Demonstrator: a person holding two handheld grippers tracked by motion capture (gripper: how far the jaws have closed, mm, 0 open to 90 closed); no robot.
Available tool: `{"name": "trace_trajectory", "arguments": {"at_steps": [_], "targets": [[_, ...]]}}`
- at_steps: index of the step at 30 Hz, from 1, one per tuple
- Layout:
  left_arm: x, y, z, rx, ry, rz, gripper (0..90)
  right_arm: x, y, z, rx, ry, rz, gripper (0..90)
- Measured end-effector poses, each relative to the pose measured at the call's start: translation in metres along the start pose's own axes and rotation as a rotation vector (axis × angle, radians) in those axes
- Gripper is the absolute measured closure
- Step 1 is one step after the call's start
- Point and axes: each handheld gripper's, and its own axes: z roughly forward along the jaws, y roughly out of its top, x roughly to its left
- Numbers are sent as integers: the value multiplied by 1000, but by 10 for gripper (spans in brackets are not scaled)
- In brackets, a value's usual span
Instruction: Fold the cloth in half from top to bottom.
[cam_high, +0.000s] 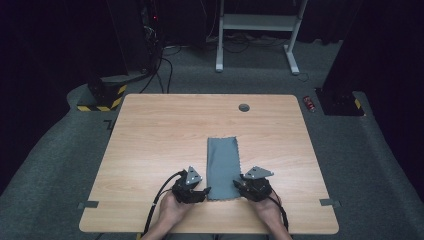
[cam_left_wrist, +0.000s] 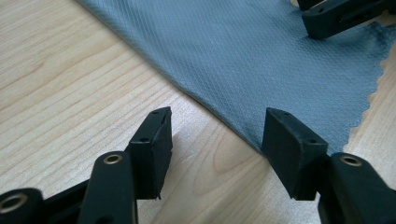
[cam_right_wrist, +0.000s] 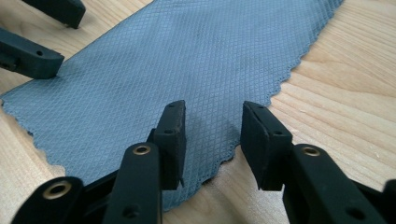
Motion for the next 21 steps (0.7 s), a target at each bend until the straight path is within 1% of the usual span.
{"name": "trace_trajectory", "arguments": {"at_steps": [3,5,6,8,9,10,12,14,15,16,17,18,21], "targets": [[-2,-4,-1,-26,7,-17,425,0,0,0,0,-1,-2,598],[-1,-4,-1,-26,8,-15,424,0,0,0,0,6,8,574],[-1,-4,-1,-27,6,-16,423,0,0,-1,-3,0,16,582],[1,-5,-1,-32,-8,-26,422,-1,1,-5,-39,22,32,597],[2,-5,-2,-37,-19,-37,422,-2,2,-7,-57,24,43,597],[3,-5,-2,-35,-22,-37,422,-4,4,-8,-62,22,56,595],[5,-4,-2,-27,-29,-43,422,-6,8,-10,-69,21,66,588],[7,-3,-2,-25,-31,-49,421,-10,12,-9,-58,16,79,573],[9,-2,-3,-30,-31,-56,421,-12,14,-8,-51,11,94,561],[12,-2,-3,-37,-32,-68,422,-14,15,-6,-56,7,106,559],[14,-1,-3,-45,-40,-90,422,-16,16,-5,-58,5,121,555],[16,-1,-3,-49,-44,-102,423,-18,17,-3,-34,14,149,548],[23,2,-1,-61,-49,-130,428,-20,20,3,-8,24,172,551]]}}
